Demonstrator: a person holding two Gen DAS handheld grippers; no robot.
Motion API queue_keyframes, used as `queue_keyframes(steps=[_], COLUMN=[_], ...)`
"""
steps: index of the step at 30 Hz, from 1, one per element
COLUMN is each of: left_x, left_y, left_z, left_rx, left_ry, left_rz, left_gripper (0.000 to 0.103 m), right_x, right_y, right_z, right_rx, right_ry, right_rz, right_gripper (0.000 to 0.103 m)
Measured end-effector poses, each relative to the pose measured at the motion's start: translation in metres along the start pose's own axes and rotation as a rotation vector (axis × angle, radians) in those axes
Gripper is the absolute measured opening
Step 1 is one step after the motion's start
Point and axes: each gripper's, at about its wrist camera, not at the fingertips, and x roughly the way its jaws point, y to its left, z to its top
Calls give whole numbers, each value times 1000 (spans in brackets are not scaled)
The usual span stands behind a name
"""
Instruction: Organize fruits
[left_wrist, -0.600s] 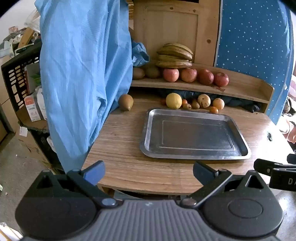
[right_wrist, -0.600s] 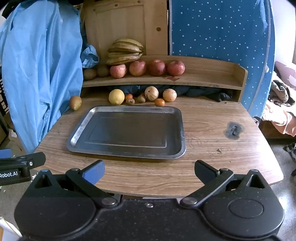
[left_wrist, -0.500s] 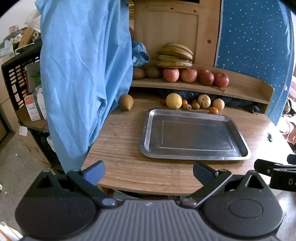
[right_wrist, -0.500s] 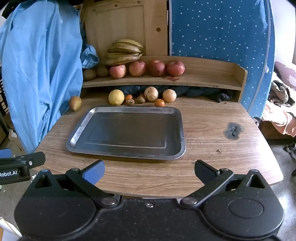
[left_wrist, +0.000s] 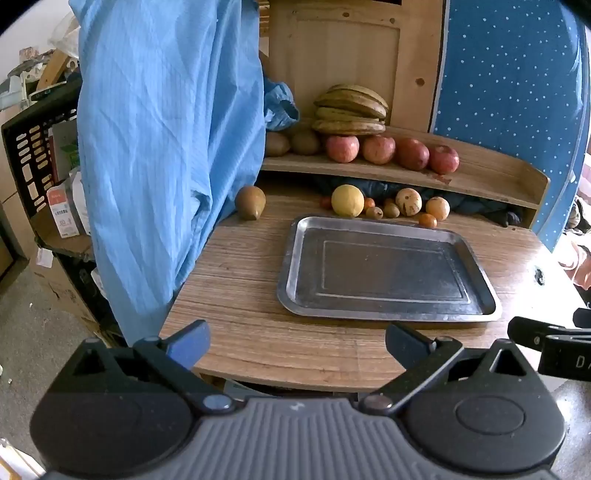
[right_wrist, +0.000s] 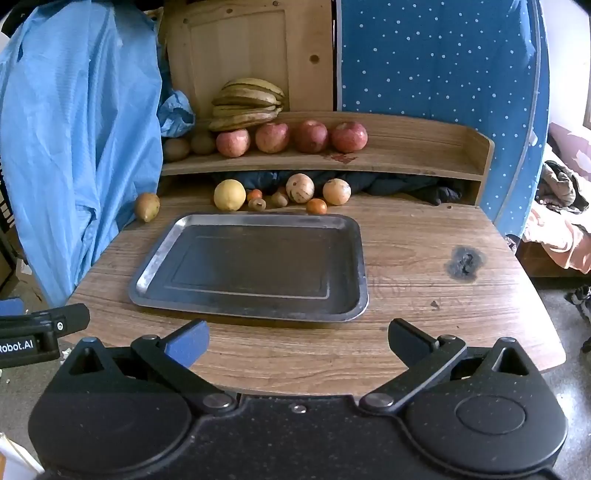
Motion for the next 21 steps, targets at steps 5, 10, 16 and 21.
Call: queue_keyframes(steps=[5, 10, 16, 21], left_x=[6, 7, 9, 10], left_y=[1, 1, 2, 0], left_z=[-1, -1, -1, -1], left_rx=[-4, -8, -12, -12], left_ry=[3, 5, 13, 16], left_rz=[0, -1, -2, -1], left_gripper=[103, 103, 103, 103], right_x=[2, 6, 7, 8], right_y=[1, -1, -1, -3], right_z=[1, 0, 0, 0], right_rx=[-4, 5, 8, 10], right_ry=[4, 14, 18, 18], right_rz=[-5, -10, -10, -10], right_gripper=[103, 103, 103, 103])
